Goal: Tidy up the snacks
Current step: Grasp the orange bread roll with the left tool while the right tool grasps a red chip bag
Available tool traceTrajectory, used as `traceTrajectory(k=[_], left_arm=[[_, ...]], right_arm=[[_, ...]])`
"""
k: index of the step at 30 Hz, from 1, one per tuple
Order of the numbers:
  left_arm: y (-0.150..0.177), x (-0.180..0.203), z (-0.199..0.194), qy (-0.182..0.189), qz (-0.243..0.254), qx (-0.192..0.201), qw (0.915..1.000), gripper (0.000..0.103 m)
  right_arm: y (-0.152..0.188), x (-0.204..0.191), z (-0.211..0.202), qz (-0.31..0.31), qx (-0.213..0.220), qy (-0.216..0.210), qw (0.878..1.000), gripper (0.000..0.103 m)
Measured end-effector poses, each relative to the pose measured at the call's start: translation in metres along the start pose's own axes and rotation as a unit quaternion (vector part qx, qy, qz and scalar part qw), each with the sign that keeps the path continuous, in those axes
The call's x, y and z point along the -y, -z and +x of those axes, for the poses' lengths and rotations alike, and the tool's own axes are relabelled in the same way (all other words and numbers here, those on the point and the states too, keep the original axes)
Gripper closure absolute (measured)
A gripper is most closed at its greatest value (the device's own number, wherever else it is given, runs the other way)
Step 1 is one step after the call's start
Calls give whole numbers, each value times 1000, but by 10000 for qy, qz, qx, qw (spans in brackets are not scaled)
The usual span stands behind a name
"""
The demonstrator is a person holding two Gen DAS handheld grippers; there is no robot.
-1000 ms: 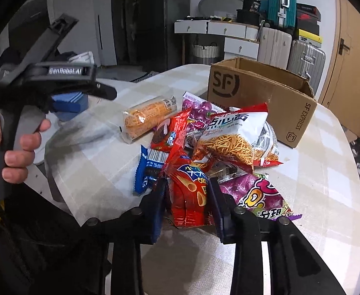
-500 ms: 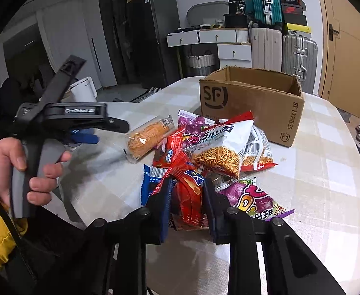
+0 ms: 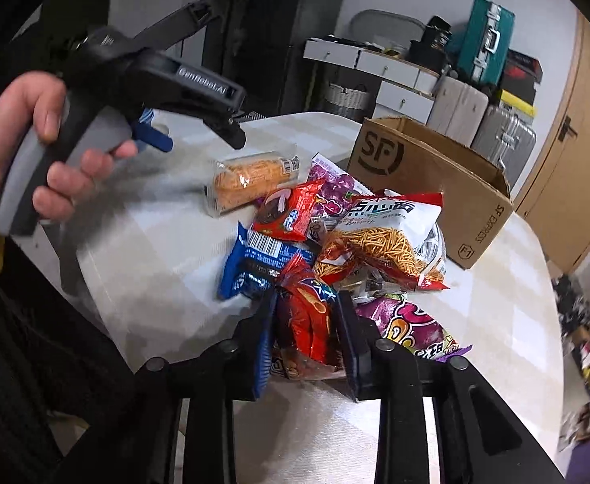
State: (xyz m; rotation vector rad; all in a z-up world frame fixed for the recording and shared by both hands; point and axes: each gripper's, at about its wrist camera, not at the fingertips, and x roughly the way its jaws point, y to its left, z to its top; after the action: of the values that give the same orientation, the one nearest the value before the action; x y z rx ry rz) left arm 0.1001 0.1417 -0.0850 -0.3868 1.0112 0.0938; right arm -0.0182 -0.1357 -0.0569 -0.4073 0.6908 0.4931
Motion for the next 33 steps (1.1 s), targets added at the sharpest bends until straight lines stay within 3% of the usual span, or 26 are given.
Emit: traceTrajectory(k=[3,7,14,20,33], left_arm=[[2,-3,-1,36,-5,-4,10000,1],[3,-3,-2,26,38,2,10000,1],[4,-4,1,71,9,-93,9999,1],[5,-4,-1,127,5,-65,9999,1],[3,4,6,286,170,-232,9992,1]], right_arm=[[5,-1,6,-120,-107,9,9999,57],[10,-8,10,-428,-31,140,9990,56],[8,3,7,-153,26,-115,9998,69],[7,2,2,-32,115,-176,9998,71],[-2,32,-22,1060,481,-648,9911,71]])
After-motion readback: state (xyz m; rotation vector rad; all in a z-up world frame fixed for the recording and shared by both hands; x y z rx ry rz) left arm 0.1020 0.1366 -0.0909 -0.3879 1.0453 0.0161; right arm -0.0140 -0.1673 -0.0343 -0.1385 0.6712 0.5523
